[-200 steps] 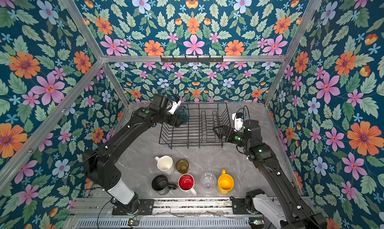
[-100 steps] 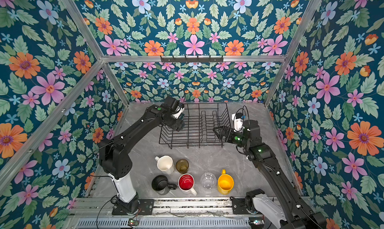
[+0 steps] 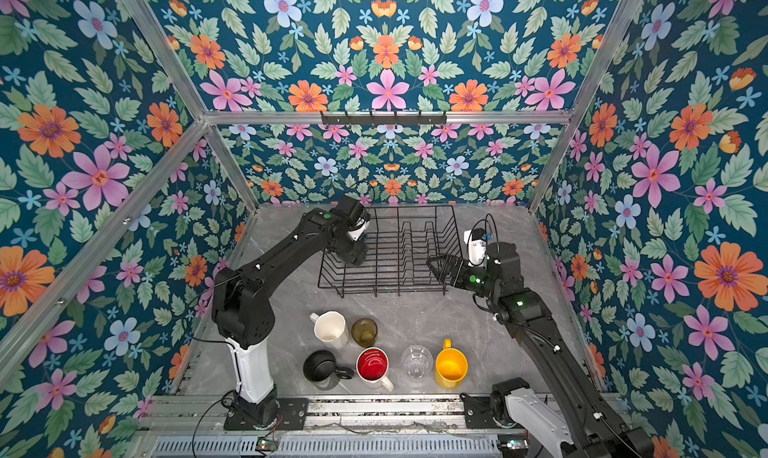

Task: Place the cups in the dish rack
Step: 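Lower the green mug upside down beside the lavender cup with the left gripper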

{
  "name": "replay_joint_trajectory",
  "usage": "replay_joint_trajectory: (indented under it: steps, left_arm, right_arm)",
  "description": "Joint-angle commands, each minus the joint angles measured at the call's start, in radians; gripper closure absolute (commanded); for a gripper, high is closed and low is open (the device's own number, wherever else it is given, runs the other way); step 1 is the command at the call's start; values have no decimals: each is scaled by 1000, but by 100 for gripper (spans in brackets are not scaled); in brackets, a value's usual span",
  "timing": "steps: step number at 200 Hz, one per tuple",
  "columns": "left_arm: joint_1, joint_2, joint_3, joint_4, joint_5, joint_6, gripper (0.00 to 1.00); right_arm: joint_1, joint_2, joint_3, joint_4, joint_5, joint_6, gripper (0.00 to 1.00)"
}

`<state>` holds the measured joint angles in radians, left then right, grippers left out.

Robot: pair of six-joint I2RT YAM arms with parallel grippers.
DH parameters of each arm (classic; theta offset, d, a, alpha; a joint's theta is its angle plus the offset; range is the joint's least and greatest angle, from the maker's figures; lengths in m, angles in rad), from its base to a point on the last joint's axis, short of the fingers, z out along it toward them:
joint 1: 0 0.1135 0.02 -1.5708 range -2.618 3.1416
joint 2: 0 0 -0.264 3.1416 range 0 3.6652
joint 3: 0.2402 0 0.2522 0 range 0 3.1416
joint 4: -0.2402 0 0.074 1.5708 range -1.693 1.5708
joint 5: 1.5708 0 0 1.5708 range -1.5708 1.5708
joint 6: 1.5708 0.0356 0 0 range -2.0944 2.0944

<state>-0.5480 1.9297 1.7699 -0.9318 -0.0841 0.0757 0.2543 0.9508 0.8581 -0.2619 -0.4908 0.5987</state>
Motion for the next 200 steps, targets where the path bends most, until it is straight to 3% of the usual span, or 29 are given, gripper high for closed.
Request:
replay_joint_trajectory:
  steps: [1,57,200]
  left_arm:
    - [2,-23,-12,3,-37,-44,100]
    - [6,-46,-37,-4,-75,-102,100]
    - [75,69,31,21,13,-204,100]
  right_arm:
    - [0,-1,1,6,6,-14,1]
    - [0,5,-2,14,-3,-13,1]
    - [0,-25,-10,-22,12,-43,1]
